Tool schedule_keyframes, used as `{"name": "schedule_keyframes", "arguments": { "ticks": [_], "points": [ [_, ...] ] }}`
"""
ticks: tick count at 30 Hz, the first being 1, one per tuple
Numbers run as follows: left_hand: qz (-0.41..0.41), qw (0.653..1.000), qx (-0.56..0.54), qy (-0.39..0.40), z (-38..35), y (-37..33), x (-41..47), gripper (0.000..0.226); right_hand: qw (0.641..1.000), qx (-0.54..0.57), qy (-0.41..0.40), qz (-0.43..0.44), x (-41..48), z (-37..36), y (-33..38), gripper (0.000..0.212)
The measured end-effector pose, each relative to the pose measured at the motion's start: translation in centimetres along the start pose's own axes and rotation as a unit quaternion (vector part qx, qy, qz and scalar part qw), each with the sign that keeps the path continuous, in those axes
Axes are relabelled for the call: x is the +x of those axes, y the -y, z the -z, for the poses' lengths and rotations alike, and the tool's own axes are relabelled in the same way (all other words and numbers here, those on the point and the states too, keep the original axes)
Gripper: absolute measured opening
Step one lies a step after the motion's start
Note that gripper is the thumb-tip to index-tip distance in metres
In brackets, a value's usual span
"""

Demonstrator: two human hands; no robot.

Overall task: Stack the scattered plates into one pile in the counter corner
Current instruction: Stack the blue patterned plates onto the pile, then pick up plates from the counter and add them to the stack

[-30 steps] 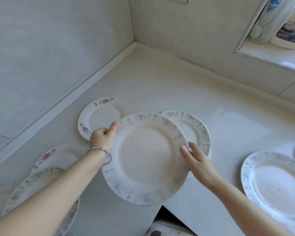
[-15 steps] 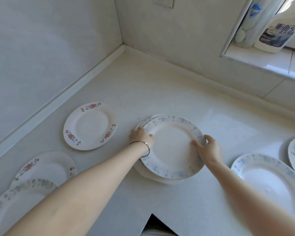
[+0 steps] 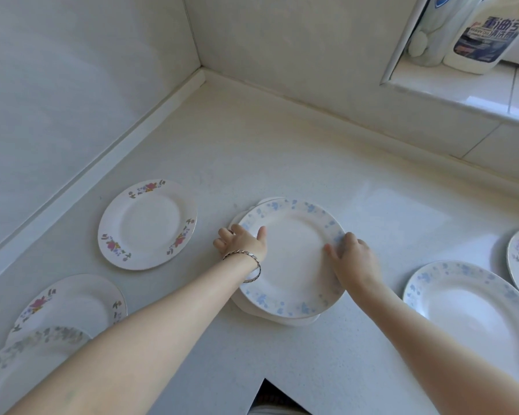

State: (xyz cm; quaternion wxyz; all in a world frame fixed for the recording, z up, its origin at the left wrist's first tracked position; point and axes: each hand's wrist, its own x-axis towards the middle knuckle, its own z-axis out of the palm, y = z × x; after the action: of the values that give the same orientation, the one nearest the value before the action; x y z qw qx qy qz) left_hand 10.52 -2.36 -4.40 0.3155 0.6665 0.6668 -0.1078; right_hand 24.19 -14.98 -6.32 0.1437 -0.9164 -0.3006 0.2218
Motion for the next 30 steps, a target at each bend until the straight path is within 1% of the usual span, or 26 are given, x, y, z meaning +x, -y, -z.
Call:
{"name": "schedule_keyframes", "arguments": {
  "ticks": [4,6,8,11,12,14,15,16,18,19,20,22,23,24,25,28,30],
  "points": [
    [-0.004,1.0,0.012,-0.01,-0.2,0.3,0.2,0.068,0.997,-0.074,-0.005,0.025,-0.1,-0.1,0.1,0.044],
    [-0.01,1.0,0.012,-0.014,-0.3,0.6,0.1,0.068,0.998,-0.065,-0.016,0.023,-0.3,-0.4,-0.1,0.043],
    [-0.014,0.999,-0.035,-0.006,-0.3,1.0,0.1,0.067,1.0,0.008,-0.011,0.004,-0.6,-1.1,-0.2,0.044],
    [-0.038,0.989,-0.14,-0.013,-0.4,1.5,0.2,0.064,0.986,0.163,0.002,-0.042,-1.1,-2.1,0.0,0.06],
    [-0.042,0.981,-0.186,-0.017,-0.5,2.0,0.3,0.061,0.974,0.222,0.003,-0.053,-1.3,-2.1,0.2,0.062],
    [-0.034,0.961,-0.276,-0.012,-0.7,3.0,0.0,0.055,0.937,0.344,0.017,-0.061,-1.7,-2.2,0.2,0.059],
    [-0.029,0.949,-0.313,-0.005,-0.8,3.4,-0.4,0.053,0.92,0.387,0.029,-0.062,-2.0,-2.2,0.1,0.058],
    [-0.024,0.937,-0.348,0.002,-0.9,3.8,-0.8,0.052,0.91,0.407,0.039,-0.06,-2.1,-2.1,-0.1,0.057],
    [-0.004,0.914,-0.405,0.009,-0.9,4.1,-1.3,0.052,0.91,0.408,0.051,-0.056,-2.0,-1.9,-0.3,0.057],
    [0.001,0.907,-0.421,0.009,-0.8,4.0,-1.5,0.052,0.912,0.404,0.055,-0.054,-1.7,-1.8,-0.3,0.057],
    [-0.005,0.908,-0.418,0.012,-0.7,3.9,-1.7,0.053,0.914,0.399,0.061,-0.049,-1.5,-1.7,-0.3,0.057],
    [-0.025,0.928,-0.372,0.02,-0.8,3.5,-1.8,0.059,0.922,0.379,0.066,-0.041,-1.1,-1.6,-0.3,0.057],
    [-0.032,0.935,-0.352,0.019,-0.8,3.4,-1.9,0.065,0.927,0.368,0.064,-0.041,-1.0,-1.5,-0.4,0.057],
    [-0.035,0.94,-0.339,0.019,-0.9,3.4,-1.9,0.072,0.932,0.355,0.061,-0.04,-0.8,-1.6,-0.6,0.058],
    [-0.038,0.943,-0.331,0.02,-0.8,3.4,-2.1,0.073,0.938,0.339,0.062,-0.04,-0.6,-1.5,-0.7,0.058],
    [-0.048,0.957,-0.286,0.0,-0.7,4.4,-3.2,0.064,0.957,0.281,0.071,-0.029,-0.6,-1.1,-0.7,0.061],
    [-0.035,0.964,-0.264,-0.019,-0.7,6.2,-3.8,0.064,0.982,0.187,0.021,-0.02,-1.2,-0.6,-0.2,0.06]
  ]
}}
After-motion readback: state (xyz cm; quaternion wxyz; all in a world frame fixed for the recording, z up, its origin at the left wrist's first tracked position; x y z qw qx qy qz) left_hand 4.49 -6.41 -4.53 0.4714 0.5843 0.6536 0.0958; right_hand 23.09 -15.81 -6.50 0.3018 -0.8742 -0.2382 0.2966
